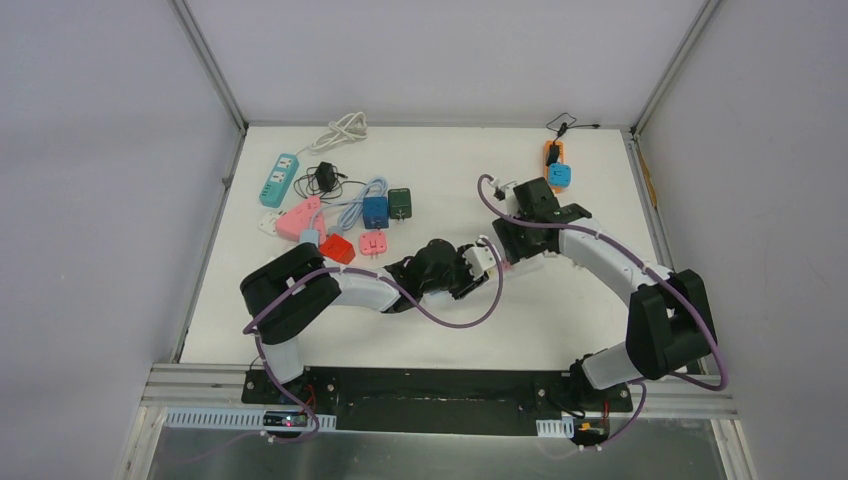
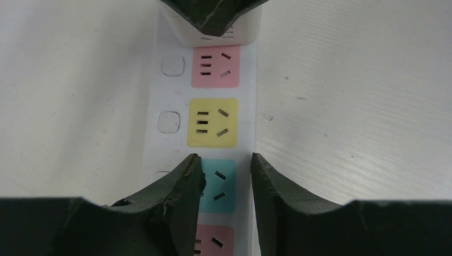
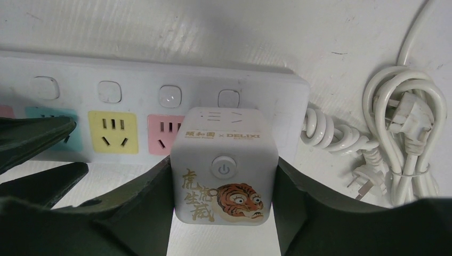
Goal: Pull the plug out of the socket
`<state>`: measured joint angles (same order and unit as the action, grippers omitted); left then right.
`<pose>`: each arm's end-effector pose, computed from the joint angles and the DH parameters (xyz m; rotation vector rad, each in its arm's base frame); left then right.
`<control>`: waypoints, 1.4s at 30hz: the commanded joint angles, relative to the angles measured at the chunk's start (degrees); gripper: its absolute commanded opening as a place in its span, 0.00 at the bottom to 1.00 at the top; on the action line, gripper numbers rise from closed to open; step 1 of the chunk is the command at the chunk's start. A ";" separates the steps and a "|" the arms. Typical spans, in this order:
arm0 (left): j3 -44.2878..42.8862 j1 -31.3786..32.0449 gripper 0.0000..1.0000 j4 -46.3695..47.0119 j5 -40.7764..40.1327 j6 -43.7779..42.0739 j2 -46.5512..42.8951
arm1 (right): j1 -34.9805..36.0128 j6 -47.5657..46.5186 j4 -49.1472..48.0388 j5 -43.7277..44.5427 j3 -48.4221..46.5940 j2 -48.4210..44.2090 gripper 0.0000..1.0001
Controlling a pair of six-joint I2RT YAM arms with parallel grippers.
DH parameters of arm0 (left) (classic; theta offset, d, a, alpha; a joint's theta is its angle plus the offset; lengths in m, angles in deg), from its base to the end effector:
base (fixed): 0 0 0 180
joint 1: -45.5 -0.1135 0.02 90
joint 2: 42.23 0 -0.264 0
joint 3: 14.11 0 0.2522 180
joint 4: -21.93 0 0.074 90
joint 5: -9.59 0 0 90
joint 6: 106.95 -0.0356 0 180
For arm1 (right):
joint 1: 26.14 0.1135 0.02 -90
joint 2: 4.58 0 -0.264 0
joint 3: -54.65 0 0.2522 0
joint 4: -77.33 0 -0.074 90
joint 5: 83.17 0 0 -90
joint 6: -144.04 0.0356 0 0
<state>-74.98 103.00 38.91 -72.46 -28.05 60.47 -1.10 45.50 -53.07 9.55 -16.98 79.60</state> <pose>0.1920 -0.3106 0.1569 1.2361 1.6498 -0.6499 0.2640 0.1215 0.2245 -0.7516 2.5451 0.0321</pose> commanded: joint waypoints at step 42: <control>0.54 -1.61 0.37 -5.17 4.10 3.71 5.48 | 3.00 1.09 7.07 -6.97 -8.23 0.43 0.00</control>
<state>-75.31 102.01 41.22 -69.38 -26.30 62.37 -4.38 46.88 -48.39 4.29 -18.77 79.60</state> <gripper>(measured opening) 0.372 0.609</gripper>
